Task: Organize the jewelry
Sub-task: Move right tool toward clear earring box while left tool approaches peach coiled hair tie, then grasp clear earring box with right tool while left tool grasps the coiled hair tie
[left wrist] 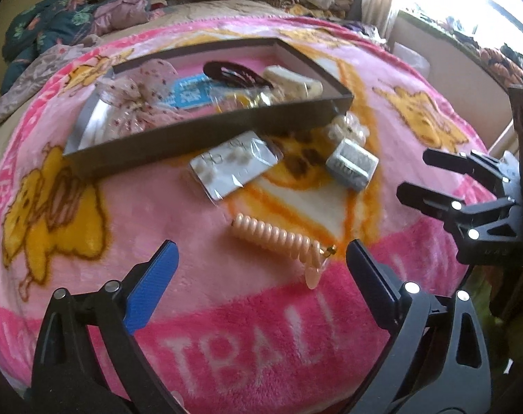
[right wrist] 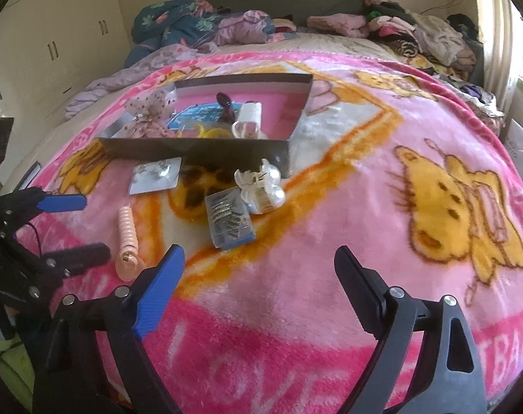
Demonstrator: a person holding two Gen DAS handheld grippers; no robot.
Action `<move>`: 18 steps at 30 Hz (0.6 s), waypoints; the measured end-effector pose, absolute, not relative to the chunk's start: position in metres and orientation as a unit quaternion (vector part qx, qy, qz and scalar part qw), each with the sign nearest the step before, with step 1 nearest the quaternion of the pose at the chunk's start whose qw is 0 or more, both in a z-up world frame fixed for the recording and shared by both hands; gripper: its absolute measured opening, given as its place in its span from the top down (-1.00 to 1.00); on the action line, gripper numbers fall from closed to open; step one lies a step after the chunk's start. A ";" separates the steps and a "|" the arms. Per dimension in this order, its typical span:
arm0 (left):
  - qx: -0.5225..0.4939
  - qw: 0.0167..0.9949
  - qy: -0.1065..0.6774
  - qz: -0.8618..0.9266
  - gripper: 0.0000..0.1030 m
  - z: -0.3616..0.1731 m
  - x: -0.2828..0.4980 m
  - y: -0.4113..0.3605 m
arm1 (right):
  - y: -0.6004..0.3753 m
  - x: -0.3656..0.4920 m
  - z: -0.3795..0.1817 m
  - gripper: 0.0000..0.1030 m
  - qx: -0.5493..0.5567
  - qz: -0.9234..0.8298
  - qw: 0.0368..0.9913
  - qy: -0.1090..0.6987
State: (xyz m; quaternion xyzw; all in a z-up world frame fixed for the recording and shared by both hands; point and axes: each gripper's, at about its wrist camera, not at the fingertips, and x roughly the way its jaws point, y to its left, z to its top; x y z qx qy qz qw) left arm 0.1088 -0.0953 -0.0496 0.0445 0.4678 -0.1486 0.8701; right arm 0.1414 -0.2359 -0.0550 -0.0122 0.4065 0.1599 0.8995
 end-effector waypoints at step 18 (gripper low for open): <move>0.056 0.859 0.480 -0.170 -0.77 -0.072 0.133 -0.104 | -0.213 0.183 -0.075 0.12 -0.022 0.220 0.871 0.439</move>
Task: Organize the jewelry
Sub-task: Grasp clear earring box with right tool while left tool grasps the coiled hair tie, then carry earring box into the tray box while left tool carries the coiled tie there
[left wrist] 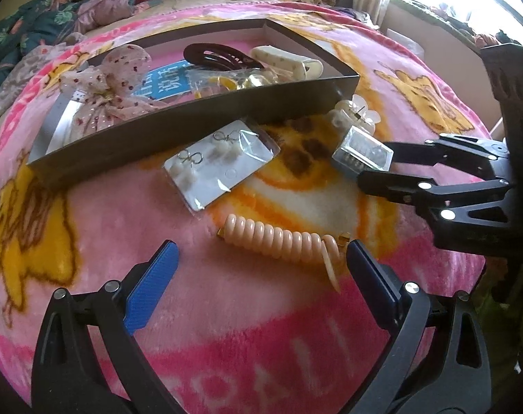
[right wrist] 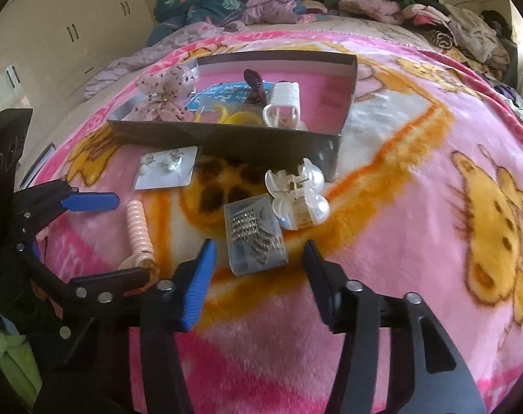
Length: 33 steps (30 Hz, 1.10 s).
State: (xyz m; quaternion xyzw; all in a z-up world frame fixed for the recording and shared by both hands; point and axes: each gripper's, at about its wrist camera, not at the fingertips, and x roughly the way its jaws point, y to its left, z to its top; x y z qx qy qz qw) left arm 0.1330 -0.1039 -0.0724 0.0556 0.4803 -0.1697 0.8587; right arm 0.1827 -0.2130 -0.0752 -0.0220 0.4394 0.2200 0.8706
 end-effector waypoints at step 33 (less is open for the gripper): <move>0.040 0.861 0.476 -0.175 -0.27 -0.069 0.124 -0.097 | -0.228 0.143 -0.050 0.36 0.017 0.215 0.886 0.410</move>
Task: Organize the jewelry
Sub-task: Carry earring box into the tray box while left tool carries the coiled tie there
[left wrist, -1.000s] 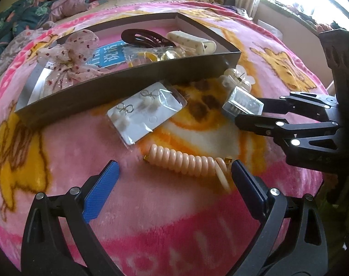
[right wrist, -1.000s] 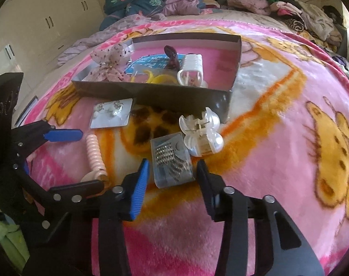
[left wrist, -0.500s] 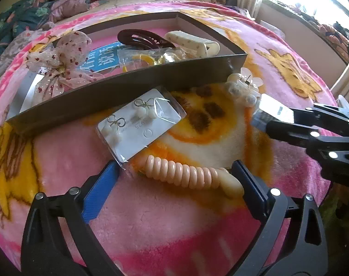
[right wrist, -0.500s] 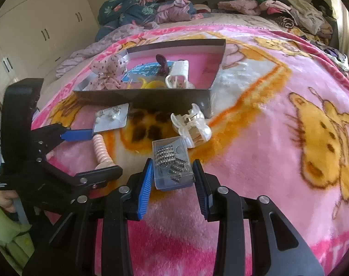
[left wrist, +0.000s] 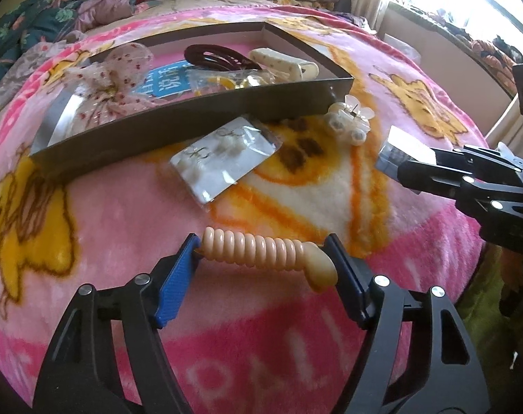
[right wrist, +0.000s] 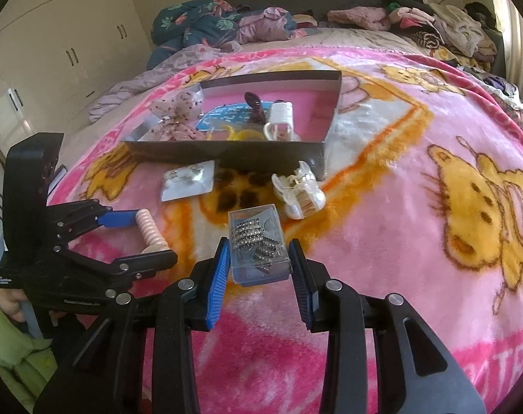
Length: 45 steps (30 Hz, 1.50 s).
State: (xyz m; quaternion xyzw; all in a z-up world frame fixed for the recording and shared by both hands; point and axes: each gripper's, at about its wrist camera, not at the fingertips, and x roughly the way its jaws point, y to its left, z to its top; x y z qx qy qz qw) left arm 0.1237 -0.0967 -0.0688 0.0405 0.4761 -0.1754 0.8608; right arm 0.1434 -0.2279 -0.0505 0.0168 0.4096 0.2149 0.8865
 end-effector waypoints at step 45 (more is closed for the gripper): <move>-0.030 0.900 0.418 -0.124 -0.27 0.000 0.202 -0.020 | -0.181 0.231 0.009 0.36 -0.008 0.210 0.909 0.360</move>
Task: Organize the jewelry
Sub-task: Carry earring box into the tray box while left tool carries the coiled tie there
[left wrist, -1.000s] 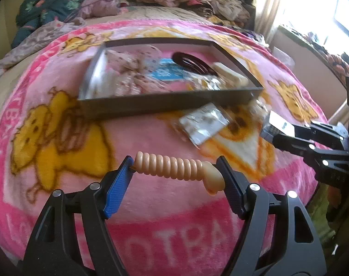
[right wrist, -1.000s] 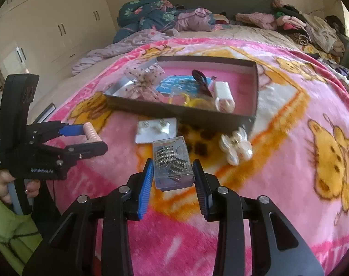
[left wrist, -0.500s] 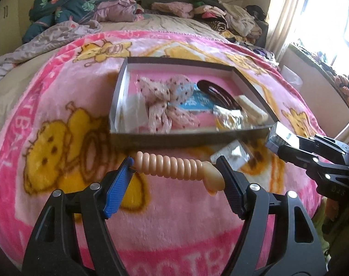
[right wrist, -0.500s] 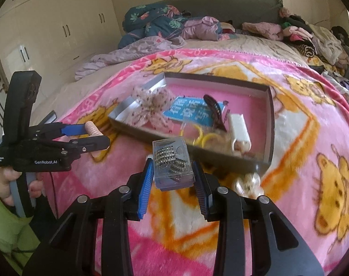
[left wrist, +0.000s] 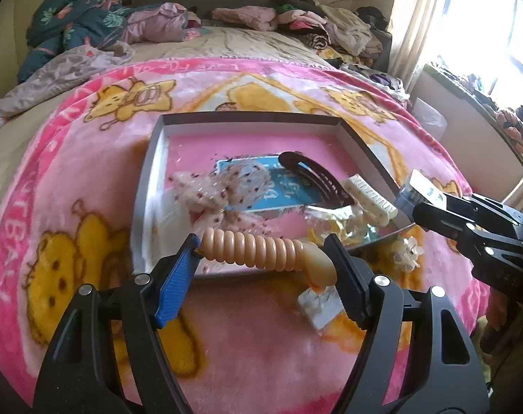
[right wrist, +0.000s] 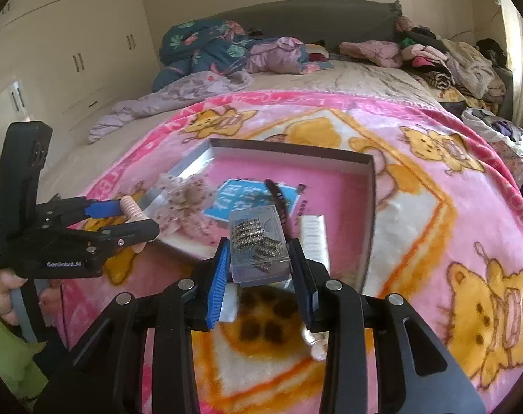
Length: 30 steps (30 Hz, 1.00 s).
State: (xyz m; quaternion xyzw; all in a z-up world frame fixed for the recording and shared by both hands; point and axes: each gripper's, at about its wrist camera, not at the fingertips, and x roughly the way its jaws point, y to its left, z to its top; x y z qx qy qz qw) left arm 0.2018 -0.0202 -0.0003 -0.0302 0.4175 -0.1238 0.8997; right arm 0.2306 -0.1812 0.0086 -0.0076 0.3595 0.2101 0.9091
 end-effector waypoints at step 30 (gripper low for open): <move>-0.006 0.881 0.446 -0.156 -0.27 -0.036 0.248 -0.058 | -0.218 0.284 -0.030 0.36 0.006 0.120 0.908 0.402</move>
